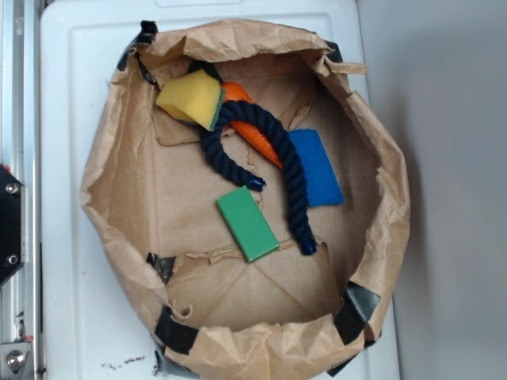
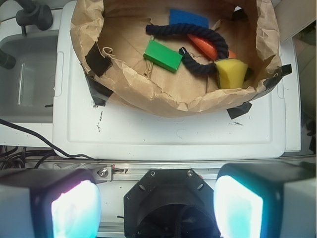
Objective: Grab the green block.
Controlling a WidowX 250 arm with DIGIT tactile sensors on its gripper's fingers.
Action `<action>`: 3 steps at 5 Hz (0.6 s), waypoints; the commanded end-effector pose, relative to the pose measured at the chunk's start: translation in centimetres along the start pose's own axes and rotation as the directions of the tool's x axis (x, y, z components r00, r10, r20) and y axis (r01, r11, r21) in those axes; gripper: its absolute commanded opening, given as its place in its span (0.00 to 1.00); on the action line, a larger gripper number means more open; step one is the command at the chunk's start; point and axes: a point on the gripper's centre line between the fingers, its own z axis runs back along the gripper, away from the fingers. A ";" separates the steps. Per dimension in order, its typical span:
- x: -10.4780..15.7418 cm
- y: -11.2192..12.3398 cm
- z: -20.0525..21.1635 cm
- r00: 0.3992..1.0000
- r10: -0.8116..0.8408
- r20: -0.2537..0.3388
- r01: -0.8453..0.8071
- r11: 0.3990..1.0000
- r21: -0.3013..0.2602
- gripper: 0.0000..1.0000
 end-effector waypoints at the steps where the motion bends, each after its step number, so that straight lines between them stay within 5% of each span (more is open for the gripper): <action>1: 0.0 0.0 0.0 1.000 0.000 0.000 0.000 1.000 0.000 1.00; 3: 6.4 -0.9 -1.7 1.000 0.009 0.014 -0.009 1.000 0.005 1.00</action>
